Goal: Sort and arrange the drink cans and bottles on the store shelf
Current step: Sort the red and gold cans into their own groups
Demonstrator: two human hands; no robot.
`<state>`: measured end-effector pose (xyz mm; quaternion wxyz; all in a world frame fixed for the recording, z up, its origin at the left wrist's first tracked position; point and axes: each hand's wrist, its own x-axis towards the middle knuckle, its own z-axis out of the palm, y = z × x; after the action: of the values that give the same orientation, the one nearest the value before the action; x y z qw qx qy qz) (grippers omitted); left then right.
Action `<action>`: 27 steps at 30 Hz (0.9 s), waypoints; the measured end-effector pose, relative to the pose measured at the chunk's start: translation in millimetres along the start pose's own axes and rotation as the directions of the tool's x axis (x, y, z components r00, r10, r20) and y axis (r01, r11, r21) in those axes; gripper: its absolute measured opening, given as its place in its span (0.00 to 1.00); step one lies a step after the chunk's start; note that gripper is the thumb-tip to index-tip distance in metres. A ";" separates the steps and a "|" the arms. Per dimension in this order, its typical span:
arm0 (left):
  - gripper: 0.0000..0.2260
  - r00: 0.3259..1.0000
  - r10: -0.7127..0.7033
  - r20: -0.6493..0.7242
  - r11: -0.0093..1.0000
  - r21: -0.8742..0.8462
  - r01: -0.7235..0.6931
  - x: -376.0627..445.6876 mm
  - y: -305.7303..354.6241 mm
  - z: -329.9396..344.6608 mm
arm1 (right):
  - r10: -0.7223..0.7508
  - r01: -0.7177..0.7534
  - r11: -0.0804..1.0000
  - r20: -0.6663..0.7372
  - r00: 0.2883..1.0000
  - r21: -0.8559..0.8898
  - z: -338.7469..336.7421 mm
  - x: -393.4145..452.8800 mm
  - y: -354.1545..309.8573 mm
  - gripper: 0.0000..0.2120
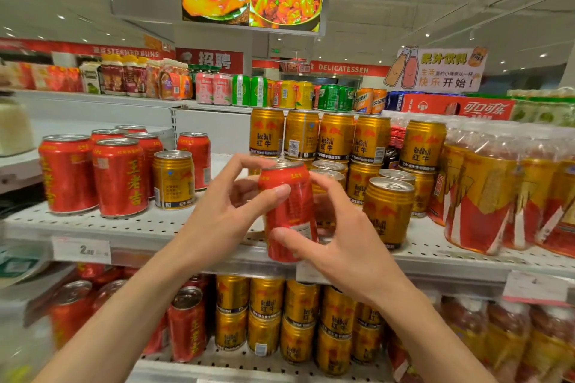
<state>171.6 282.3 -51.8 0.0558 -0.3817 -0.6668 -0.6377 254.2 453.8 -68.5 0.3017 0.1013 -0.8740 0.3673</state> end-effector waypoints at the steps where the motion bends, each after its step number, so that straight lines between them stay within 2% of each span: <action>1: 0.15 1.000 -0.008 -0.001 1.000 0.004 0.008 -1.8 -0.3 0.4 | 0.015 -0.015 0.999 -0.005 1.000 0.046 0.1 -1.9 1.4 0.38; 3: 0.14 0.999 -0.023 -0.035 1.000 0.019 0.024 -7.0 -3.4 -3.6 | 0.056 -0.056 0.991 -0.002 0.998 0.124 2.6 -7.1 4.2 0.37; 6: 0.14 0.987 -0.030 -0.159 0.999 0.019 0.034 -20.6 -12.8 -19.0 | 0.115 -0.115 0.976 0.013 0.993 0.187 10.4 -17.8 3.2 0.35; 15: 0.15 0.919 -0.133 -0.371 0.991 -0.078 0.112 -92.2 -68.0 -71.6 | 0.237 -0.213 0.956 -0.101 0.966 0.202 54.8 -49.7 -4.7 0.38; 19: 0.13 0.925 -0.147 -0.350 0.989 -0.080 0.126 -103.7 -85.2 -111.7 | 0.328 -0.281 0.927 -0.174 0.928 0.249 91.7 -55.9 -14.1 0.42; 23: 0.10 0.955 -0.145 -0.257 0.989 -0.035 0.141 -109.4 -95.7 -159.2 | 0.387 -0.330 0.909 -0.223 0.895 0.253 134.6 -51.3 -35.2 0.43; 27: 0.10 0.974 -0.121 -0.193 0.993 -0.031 0.117 -102.9 -97.9 -191.9 | 0.363 -0.321 0.924 -0.218 0.906 0.208 164.1 -35.4 -56.4 0.40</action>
<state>108.0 76.2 -154.0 0.0788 -0.2776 -0.6735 -0.6805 230.6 296.8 -147.0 0.3315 -0.0765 -0.7985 0.4967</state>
